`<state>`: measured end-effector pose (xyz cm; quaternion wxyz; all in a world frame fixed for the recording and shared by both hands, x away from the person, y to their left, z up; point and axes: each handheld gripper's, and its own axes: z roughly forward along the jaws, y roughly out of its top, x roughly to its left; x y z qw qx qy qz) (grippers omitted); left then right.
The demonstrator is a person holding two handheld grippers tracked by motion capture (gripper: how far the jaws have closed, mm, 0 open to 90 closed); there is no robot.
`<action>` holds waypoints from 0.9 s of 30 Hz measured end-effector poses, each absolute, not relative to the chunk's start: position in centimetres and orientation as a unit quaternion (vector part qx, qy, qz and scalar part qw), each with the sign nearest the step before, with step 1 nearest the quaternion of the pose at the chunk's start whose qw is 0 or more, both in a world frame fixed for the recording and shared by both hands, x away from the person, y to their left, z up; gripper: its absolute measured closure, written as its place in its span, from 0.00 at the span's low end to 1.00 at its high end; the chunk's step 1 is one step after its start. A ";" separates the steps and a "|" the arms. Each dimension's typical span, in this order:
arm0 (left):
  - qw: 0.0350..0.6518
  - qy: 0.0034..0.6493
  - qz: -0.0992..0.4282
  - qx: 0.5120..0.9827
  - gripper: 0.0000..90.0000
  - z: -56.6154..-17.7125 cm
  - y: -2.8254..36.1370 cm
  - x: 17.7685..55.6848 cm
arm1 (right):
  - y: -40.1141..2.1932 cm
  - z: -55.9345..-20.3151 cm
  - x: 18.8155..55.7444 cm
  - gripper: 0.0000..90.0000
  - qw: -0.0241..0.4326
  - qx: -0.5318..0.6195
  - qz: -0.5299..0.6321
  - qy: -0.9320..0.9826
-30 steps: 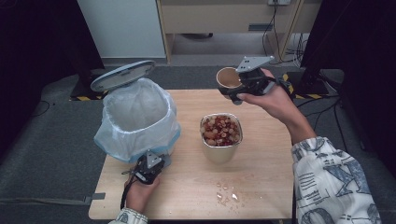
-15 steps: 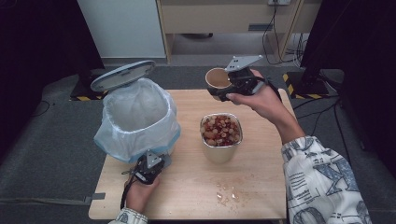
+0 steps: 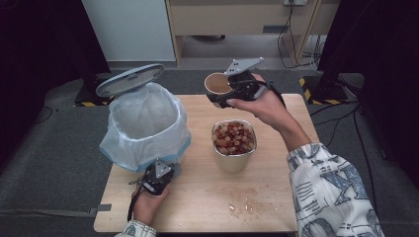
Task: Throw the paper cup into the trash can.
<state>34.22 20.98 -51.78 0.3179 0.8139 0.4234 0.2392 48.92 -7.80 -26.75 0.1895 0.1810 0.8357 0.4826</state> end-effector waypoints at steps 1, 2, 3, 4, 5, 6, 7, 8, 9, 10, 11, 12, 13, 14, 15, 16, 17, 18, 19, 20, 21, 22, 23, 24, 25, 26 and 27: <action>0.318 0.423 0.239 0.814 0.99 -51.8 21.0 34.2 | -7.8 -26.8 48.9 0.35 0.190 0.181 0.483 0.836; 0.318 0.423 0.239 0.814 0.99 -51.8 21.0 34.2 | -7.7 -26.7 48.9 0.35 0.189 0.180 0.482 0.836; 0.318 0.423 0.239 0.814 0.99 -51.8 21.0 34.2 | -7.5 -26.7 48.9 0.35 0.187 0.181 0.483 0.836; 0.318 0.424 0.239 0.814 0.99 -51.8 21.0 34.2 | -7.1 -26.7 48.9 0.35 0.185 0.181 0.485 0.835; 0.318 0.424 0.239 0.814 0.99 -51.8 21.0 34.2 | -7.1 -26.7 48.9 0.35 0.185 0.181 0.485 0.835; 0.318 0.424 0.239 0.814 0.99 -51.8 21.0 34.2 | -7.0 -26.7 48.9 0.35 0.183 0.181 0.487 0.834; 0.318 0.424 0.239 0.814 0.99 -51.8 21.0 34.2 | -6.7 -26.6 48.8 0.35 0.179 0.182 0.490 0.834; 0.318 0.424 0.239 0.814 0.99 -51.8 21.0 34.2 | -6.5 -26.6 48.8 0.35 0.176 0.181 0.492 0.833; 0.317 0.423 0.239 0.814 0.99 -51.8 21.0 34.2 | -6.2 -26.6 48.7 0.35 0.174 0.180 0.493 0.833; 0.317 0.423 0.239 0.814 0.99 -51.8 21.0 34.2 | -5.6 -26.6 48.5 0.35 0.171 0.176 0.491 0.836; 0.318 0.423 0.239 0.814 0.99 -51.8 21.0 34.2 | -5.6 -26.6 48.5 0.35 0.171 0.176 0.491 0.836; 0.318 0.423 0.239 0.814 0.99 -51.8 21.0 34.2 | -5.3 -26.6 48.4 0.35 0.169 0.175 0.491 0.837; 0.318 0.423 0.240 0.814 0.99 -51.8 21.0 34.2 | -5.0 -26.6 48.3 0.35 0.168 0.173 0.490 0.838; 0.317 0.423 0.240 0.814 0.99 -51.8 20.9 34.2 | -4.5 -26.6 48.1 0.35 0.165 0.169 0.489 0.840; 0.317 0.423 0.240 0.814 0.99 -51.8 20.9 34.2 | -4.5 -26.6 48.1 0.35 0.165 0.169 0.489 0.840; 0.318 0.423 0.240 0.814 0.99 -51.8 21.0 34.2 | -4.3 -26.6 48.1 0.35 0.163 0.168 0.488 0.841; 0.318 0.424 0.239 0.814 0.99 -51.8 21.0 34.2 | -4.0 -26.7 48.0 0.35 0.163 0.168 0.488 0.841; 0.318 0.424 0.240 0.814 0.99 -51.8 21.0 34.2 | -3.8 -26.7 48.0 0.35 0.160 0.167 0.488 0.842; 0.317 0.423 0.240 0.814 0.99 -51.8 21.0 34.2 | -3.4 -26.8 48.0 0.35 0.157 0.168 0.487 0.843; 0.317 0.423 0.240 0.814 0.99 -51.8 21.0 34.2 | -3.4 -26.8 48.0 0.35 0.157 0.168 0.487 0.843; 0.317 0.424 0.240 0.814 0.99 -51.8 21.0 34.2 | -3.2 -26.8 48.0 0.35 0.155 0.168 0.487 0.843; 0.317 0.424 0.240 0.814 0.99 -51.8 20.9 34.2 | -2.7 -26.8 47.9 0.35 0.149 0.167 0.489 0.843; 0.317 0.424 0.240 0.814 0.99 -51.8 20.9 34.2 | -2.5 -26.8 47.9 0.35 0.147 0.166 0.491 0.843; 0.317 0.424 0.240 0.814 0.99 -51.8 20.9 34.2 | -2.5 -26.8 47.9 0.35 0.147 0.166 0.491 0.843; 0.317 0.424 0.241 0.814 0.99 -51.8 20.9 34.2 | -1.9 -26.8 47.8 0.35 0.137 0.169 0.495 0.841; 0.317 0.424 0.241 0.814 0.99 -51.8 20.9 34.2 | -1.9 -26.8 47.8 0.35 0.137 0.169 0.495 0.841; 0.317 0.424 0.241 0.814 0.99 -51.8 20.9 34.2 | -1.6 -26.7 47.8 0.35 0.132 0.171 0.499 0.840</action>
